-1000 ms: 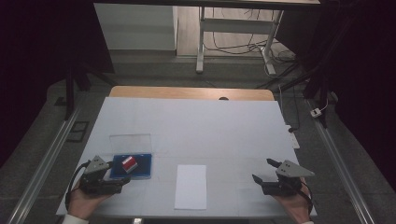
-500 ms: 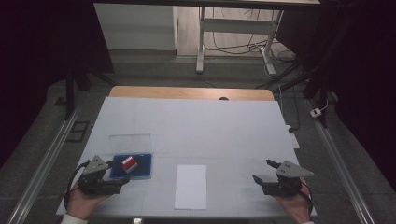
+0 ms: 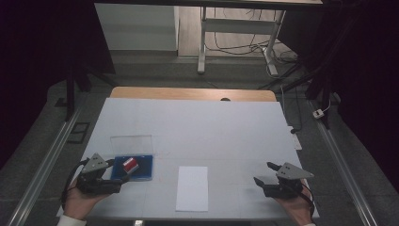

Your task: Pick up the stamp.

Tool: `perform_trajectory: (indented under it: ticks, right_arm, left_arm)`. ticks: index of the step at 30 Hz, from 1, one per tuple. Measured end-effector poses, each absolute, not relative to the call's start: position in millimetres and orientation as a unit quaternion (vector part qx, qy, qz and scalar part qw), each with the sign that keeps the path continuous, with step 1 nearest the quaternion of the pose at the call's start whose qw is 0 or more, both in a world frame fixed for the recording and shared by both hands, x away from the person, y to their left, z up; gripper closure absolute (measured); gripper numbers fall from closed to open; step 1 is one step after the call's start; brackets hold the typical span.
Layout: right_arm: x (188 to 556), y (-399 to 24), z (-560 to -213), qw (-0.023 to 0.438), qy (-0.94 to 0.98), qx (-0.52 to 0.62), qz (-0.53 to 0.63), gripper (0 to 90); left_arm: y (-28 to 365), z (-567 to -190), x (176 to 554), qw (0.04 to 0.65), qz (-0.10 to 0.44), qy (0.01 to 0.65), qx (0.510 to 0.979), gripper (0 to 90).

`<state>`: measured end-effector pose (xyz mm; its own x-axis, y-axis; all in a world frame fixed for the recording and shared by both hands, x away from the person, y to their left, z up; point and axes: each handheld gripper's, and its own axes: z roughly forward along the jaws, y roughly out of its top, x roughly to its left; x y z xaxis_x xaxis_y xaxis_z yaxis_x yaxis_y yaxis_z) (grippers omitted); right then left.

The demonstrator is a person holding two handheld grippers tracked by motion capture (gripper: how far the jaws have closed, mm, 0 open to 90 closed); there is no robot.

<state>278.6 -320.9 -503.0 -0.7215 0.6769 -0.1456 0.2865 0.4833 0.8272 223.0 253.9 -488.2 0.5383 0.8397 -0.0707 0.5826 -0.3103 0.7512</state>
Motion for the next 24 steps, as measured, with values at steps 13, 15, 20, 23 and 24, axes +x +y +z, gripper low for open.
perform_trajectory:
  ticks: [13, 15, 20, 23, 24]
  right_arm:
    - [279, -321, -506, 0.227, 0.833, 0.289, 0.413, 23.5]
    - [279, -320, -506, 0.227, 0.833, 0.289, 0.414, 23.8]
    - [279, -318, -506, 0.228, 0.835, 0.289, 0.409, 24.3]
    - [279, -318, -507, 0.226, 0.836, 0.288, 0.409, 24.6]
    - [279, -318, -507, 0.226, 0.836, 0.288, 0.408, 24.6]
  left_arm:
    - [241, -462, 245, 0.351, 0.157, 0.432, 0.816, 20.6]
    - [239, -459, 248, 0.345, 0.155, 0.430, 0.820, 21.0]
    - [238, -456, 255, 0.333, 0.143, 0.426, 0.829, 22.5]
    - [237, -456, 262, 0.318, 0.125, 0.426, 0.837, 23.8]
    - [237, -456, 263, 0.313, 0.124, 0.427, 0.839, 24.3]
